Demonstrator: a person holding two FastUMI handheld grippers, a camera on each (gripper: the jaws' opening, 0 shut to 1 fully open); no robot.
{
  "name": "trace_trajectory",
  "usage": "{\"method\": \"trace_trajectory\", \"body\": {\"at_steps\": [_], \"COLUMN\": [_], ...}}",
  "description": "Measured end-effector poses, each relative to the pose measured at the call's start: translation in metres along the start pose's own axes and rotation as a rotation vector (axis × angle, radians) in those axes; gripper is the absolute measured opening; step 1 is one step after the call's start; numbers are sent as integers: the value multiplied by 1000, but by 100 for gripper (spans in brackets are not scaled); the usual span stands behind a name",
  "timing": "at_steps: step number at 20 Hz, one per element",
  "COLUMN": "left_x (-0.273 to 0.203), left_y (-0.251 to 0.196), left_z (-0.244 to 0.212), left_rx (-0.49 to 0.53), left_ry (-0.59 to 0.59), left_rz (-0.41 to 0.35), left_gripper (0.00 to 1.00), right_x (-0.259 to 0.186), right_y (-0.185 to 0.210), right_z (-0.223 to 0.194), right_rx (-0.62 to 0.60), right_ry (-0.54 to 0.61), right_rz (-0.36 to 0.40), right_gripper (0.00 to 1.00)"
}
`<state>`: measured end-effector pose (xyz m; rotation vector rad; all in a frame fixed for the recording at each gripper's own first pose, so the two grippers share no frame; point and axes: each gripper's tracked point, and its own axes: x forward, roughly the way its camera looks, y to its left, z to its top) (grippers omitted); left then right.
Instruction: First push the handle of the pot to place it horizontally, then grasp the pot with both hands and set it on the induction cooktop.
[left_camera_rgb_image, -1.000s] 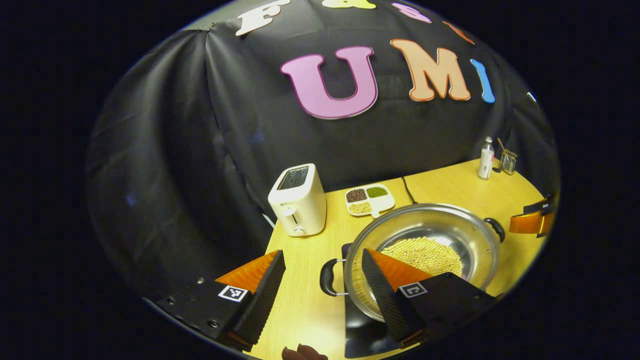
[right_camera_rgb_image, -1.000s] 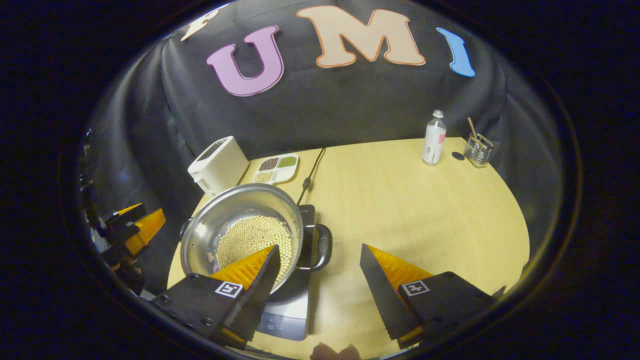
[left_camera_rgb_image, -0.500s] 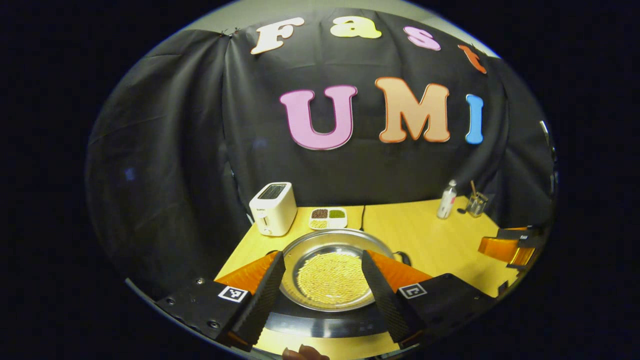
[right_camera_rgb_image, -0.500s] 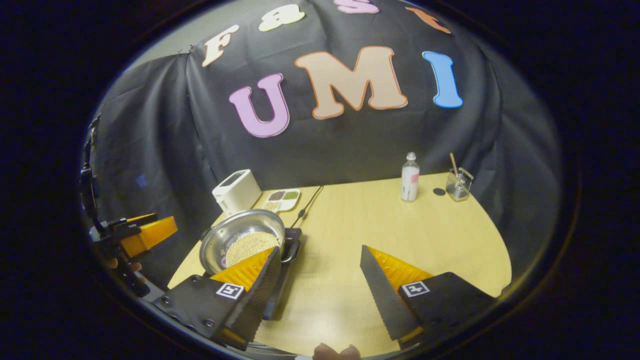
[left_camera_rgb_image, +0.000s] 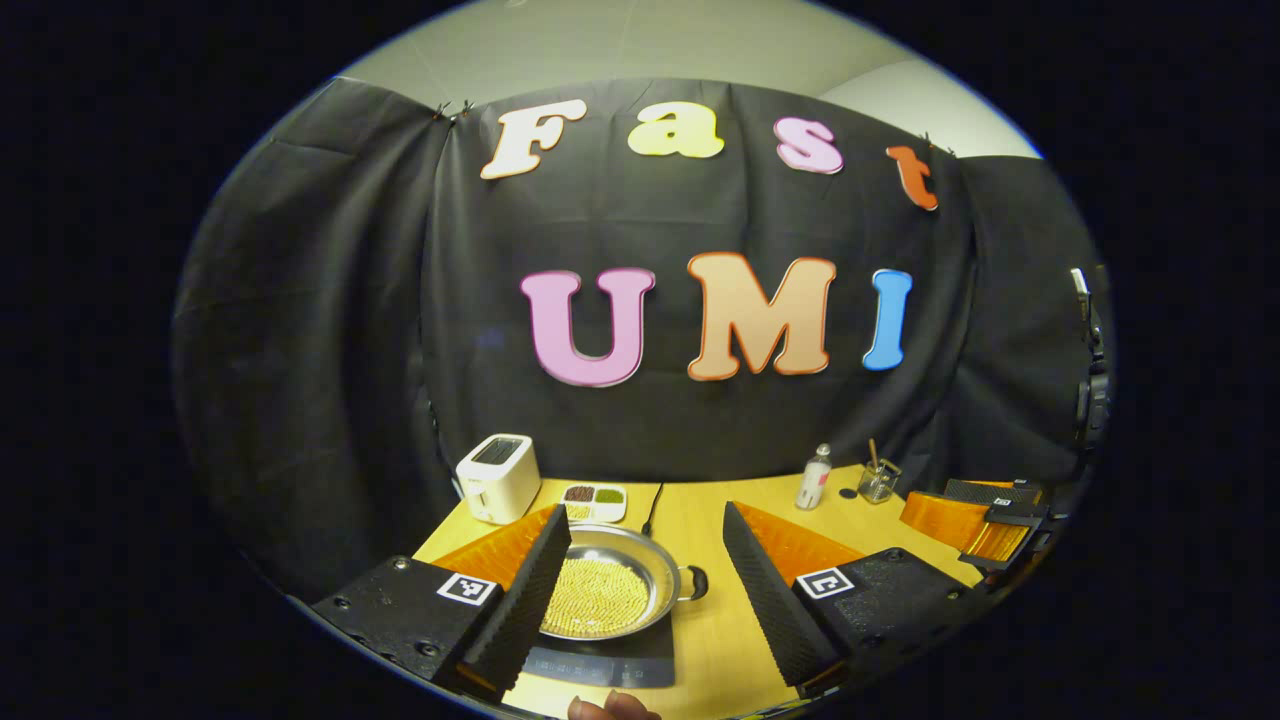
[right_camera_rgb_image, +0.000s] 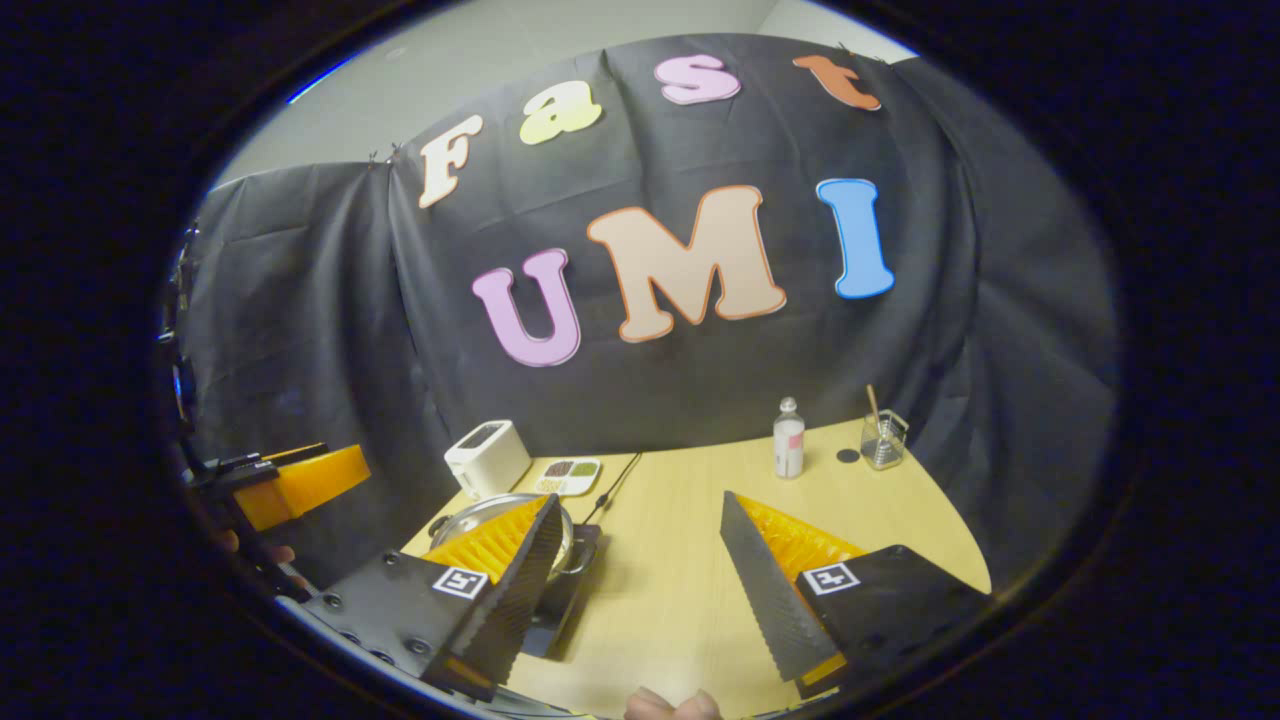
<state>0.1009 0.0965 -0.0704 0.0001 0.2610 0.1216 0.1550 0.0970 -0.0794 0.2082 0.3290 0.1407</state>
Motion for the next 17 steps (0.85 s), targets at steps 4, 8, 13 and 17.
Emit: {"method": "trace_trajectory", "body": {"at_steps": [4,8,13,17], "left_x": [-24,-64,-93,-109], "left_y": [-7,-2,-8,-10], "left_z": [33,50,36,30], "left_rx": [22,37,23,-24], "left_ry": [-106,-198,-221,-222], "left_rz": [-38,-53,-111,-127], "left_gripper": [93,96,96,93], "right_x": [-27,-64,-117,-132], "right_y": [4,36,53,66], "right_z": [31,53,48,27], "right_rx": [-34,-102,-245,-296], "right_ry": [-113,-242,-358,-305], "right_rz": [-33,-19,-52,-59], "right_gripper": [93,94,97,96]}}
